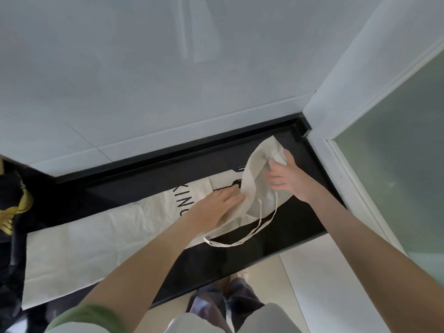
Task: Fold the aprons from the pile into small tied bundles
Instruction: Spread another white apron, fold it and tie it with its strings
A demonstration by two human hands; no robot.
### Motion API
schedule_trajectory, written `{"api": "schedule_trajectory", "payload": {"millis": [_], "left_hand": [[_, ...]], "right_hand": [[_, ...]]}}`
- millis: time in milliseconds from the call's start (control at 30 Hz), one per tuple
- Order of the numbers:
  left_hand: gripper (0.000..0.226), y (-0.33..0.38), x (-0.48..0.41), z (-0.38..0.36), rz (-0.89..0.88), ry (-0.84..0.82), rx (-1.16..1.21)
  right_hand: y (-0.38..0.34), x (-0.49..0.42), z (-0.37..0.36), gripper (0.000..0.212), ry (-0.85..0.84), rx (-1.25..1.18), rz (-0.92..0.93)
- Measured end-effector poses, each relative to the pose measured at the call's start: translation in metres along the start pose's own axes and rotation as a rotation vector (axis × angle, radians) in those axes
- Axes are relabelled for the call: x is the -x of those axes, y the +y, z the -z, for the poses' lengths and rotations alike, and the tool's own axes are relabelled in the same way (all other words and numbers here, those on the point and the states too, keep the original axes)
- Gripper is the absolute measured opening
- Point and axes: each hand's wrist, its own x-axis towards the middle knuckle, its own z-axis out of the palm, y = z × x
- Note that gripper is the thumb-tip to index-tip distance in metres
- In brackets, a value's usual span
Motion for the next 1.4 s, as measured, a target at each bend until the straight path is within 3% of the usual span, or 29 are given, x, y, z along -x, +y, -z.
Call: {"api": "schedule_trajectory", "payload": {"millis": [133, 267, 367, 433, 500, 633, 733, 867, 967, 1067, 1133, 1267, 1400], "left_hand": [[0.075, 0.000, -0.011, -0.008, 0.161, -0.027, 0.015], [0.079, -0.005, -0.016, -0.021, 0.207, -0.148, -0.163], [0.083, -0.008, -0.017, -0.027, 0.252, -0.120, -0.123], [0.073, -0.012, -0.021, -0.024, 0.313, -0.249, -0.036], [0.070, -0.013, -0.025, -0.019, 0.326, -0.305, -0.039], [0.071, -0.013, -0.027, -0.016, 0.337, -0.313, -0.078], [0.079, -0.015, -0.029, -0.003, 0.383, -0.292, -0.132], [0.079, -0.007, -0.018, -0.003, 0.579, -0.050, -0.138], [0.073, -0.003, 0.000, -0.010, 0.839, 0.093, -0.005], [0.071, -0.017, 0.025, -0.021, 0.808, 0.051, -0.036], [0.067, -0.031, 0.041, -0.025, 0.725, 0.010, -0.028], [0.069, -0.045, 0.052, -0.027, 0.652, -0.009, -0.037], [0.075, -0.047, 0.057, -0.033, 0.660, 0.022, -0.085]], "right_hand": [[0.008, -0.021, -0.009, 0.081, -0.006, 0.008, 0.030], [0.026, -0.019, -0.022, 0.034, 0.072, 0.419, 0.205], [0.046, -0.001, -0.028, 0.011, -0.203, 0.776, 0.315], [0.064, 0.007, -0.031, 0.019, -0.353, 1.098, 0.472], [0.087, 0.012, -0.037, 0.037, -0.366, 1.297, 0.648], [0.111, 0.018, -0.044, 0.059, -0.103, 1.450, 0.939], [0.115, 0.024, -0.048, 0.046, 0.019, 1.479, 1.033], [0.126, 0.035, -0.058, 0.010, -0.108, 1.484, 0.966], [0.128, 0.047, -0.072, 0.029, -0.252, 1.348, 0.943], [0.112, 0.050, -0.084, 0.028, -0.273, 1.240, 0.979], [0.094, 0.042, -0.093, 0.025, -0.210, 1.210, 0.951], [0.064, 0.026, -0.102, 0.046, -0.027, 1.235, 0.826], [0.059, 0.017, -0.094, 0.046, 0.214, 1.285, 0.497]]}}
